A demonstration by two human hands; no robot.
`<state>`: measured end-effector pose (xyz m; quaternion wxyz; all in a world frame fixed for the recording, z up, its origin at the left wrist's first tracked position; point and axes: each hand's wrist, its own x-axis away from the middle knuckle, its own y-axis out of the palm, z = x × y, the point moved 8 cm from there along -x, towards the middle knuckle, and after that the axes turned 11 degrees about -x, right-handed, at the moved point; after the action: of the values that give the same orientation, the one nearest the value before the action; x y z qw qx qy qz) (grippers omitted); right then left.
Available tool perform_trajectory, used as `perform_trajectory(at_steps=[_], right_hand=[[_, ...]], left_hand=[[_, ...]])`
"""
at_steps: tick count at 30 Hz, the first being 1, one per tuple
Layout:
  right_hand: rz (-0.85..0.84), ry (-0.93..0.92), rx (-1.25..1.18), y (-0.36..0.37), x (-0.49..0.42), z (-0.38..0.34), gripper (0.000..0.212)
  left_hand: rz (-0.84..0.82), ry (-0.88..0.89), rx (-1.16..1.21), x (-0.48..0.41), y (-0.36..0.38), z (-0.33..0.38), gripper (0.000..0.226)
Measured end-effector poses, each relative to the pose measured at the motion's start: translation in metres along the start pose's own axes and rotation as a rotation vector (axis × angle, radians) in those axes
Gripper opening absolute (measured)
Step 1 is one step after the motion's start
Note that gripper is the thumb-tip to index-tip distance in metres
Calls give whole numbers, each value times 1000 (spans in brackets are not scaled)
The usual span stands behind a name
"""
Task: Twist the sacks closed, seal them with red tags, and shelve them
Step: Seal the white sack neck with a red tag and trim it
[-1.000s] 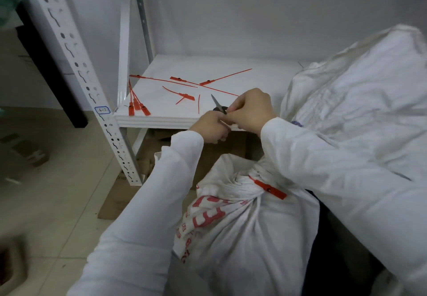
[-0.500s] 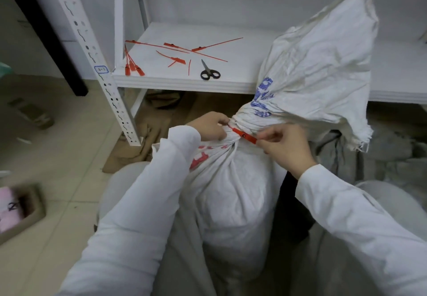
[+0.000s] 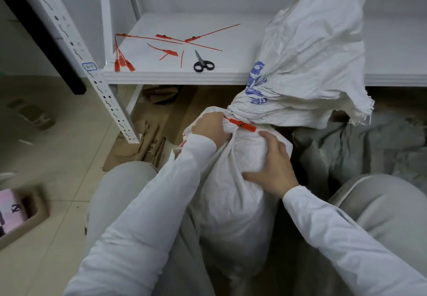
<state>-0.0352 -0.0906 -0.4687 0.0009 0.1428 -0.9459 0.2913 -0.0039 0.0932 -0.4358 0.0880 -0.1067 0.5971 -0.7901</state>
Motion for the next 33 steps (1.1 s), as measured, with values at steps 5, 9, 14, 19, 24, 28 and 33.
perform_trajectory(at_steps=[5,9,14,19,24,28,33], right_hand=[[103,91,-113,-13,-5,12,126],[97,84,-23,-28,-7,15,111],[92,25,49,-35,-9,12,78],[-49,38,-208,-39,-9,13,73],[128,4,-27,-39,-9,15,49],[313,48,38,-49,-13,18,26],[434,-19,16,-69,-4,12,23]], left_hand=[[26,99,253,2,-9,7,36],[73,263,415,14,-23,26,27],[109,364,521,27,-30,42,25],[123,322,543,25,-24,41,32],[95,238,523,26,-12,49,46],[110,299,434,35,-11,68,41],[157,343,411,42,-27,90,38]])
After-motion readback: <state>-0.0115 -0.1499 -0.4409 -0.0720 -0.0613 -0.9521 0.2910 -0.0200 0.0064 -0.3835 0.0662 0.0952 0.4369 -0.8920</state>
